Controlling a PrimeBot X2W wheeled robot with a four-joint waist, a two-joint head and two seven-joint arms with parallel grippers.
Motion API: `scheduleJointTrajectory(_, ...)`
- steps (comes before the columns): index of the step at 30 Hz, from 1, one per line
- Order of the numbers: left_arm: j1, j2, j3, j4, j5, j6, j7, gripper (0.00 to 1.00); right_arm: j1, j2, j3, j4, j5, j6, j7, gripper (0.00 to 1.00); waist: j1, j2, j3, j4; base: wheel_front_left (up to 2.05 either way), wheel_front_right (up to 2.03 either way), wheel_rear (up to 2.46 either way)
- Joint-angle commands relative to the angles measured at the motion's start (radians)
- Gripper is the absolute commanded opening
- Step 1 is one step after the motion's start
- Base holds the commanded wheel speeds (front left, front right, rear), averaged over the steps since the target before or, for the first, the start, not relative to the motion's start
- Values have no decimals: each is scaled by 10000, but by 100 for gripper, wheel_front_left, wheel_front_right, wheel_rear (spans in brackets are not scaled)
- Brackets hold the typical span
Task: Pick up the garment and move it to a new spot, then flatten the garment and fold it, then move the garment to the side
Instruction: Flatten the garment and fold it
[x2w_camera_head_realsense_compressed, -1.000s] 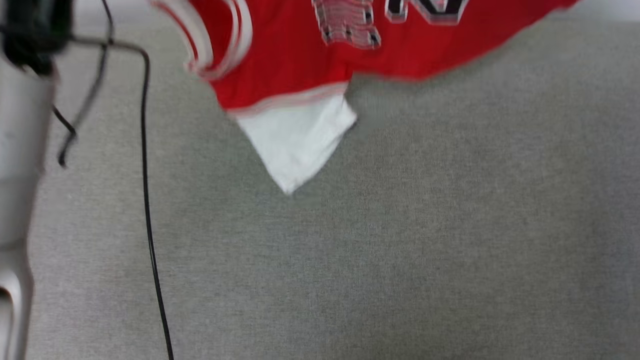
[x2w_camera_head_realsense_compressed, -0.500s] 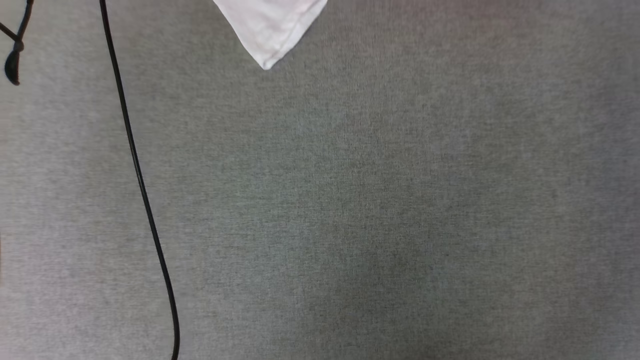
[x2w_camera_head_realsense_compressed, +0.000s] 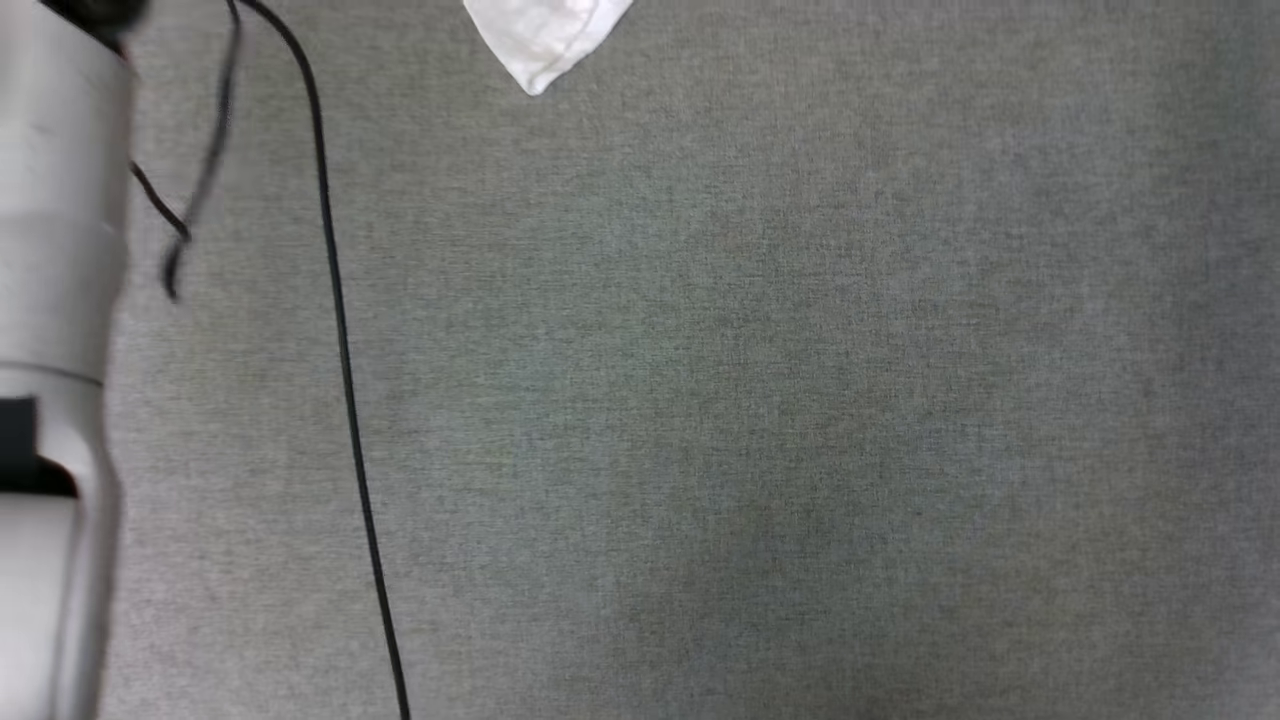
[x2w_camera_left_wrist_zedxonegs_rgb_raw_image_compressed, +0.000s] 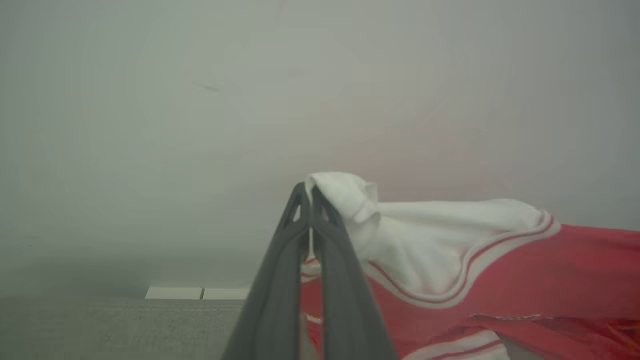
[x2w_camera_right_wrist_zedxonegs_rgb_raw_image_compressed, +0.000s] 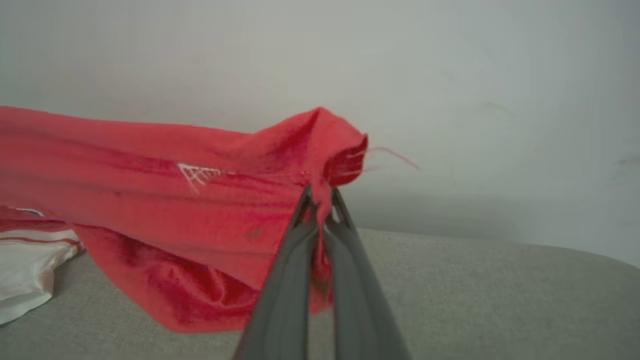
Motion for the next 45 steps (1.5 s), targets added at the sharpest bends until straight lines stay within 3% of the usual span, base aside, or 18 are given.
scheduleJointTrajectory(1,226,-60,16,94,-42,-39,-66,0,204,-17,47,84,102,-18,-61,0,-1,0,-120,85,0,0,0)
scheduleJointTrajectory(12,3499,-820,-201,1027,-872,-615,-689,0,3289,-294,815,816,1312,-16,-709,0,-1,0,-1804,469,0,0,0)
scheduleJointTrajectory(26,8269,-462,-416,-157,-1212,-535,-988,0,7494,-933,1288,-465,2826,-21,-954,0,-1,0,-4357,680,0,0,0)
scheduleJointTrajectory(27,9291,-269,-407,-752,-1231,-318,-987,0,8537,-966,1174,-1029,2935,-21,-895,0,-1,0,-4840,760,0,0,0)
scheduleJointTrajectory(34,11841,138,-326,-2785,-1541,537,-435,0,11162,-732,321,-2788,2916,-23,-448,0,-1,0,-5655,875,0,0,0)
scheduleJointTrajectory(45,15536,1172,105,-7415,-2141,2596,1117,0,15187,509,-1693,-6466,1832,-24,1282,0,-1,0,-6339,1155,0,0,0)
